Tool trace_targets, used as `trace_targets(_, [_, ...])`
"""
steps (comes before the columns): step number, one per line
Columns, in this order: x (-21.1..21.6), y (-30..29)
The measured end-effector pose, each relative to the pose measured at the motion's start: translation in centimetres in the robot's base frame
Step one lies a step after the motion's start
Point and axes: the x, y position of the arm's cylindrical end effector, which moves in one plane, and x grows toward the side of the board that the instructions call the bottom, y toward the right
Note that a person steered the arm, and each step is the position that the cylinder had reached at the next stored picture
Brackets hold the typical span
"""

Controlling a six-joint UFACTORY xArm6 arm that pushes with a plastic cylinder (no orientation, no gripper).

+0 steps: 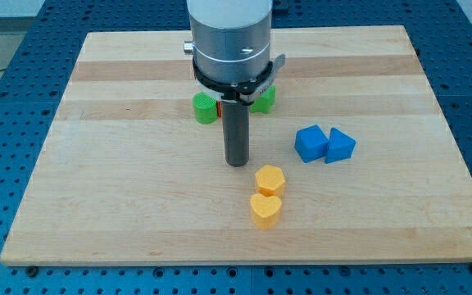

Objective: Push the green star from the red blocks and green circle

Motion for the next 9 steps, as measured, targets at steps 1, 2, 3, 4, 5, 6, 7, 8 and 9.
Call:
trace_targets(1, [0.0, 3.7])
trace_targets(2, [1.2, 6.4])
trace_targets(3, [2.9, 2.6])
trace_targets(4, [2.0, 1.7])
trace_targets(5, [-1.4, -2.3])
trace_targets(6, [-1.5, -2.3])
trace_targets(7, [-2.2, -2.8])
trace_targets(8, [-4.1, -2.1])
trace_targets(9, [-6.3, 0.5])
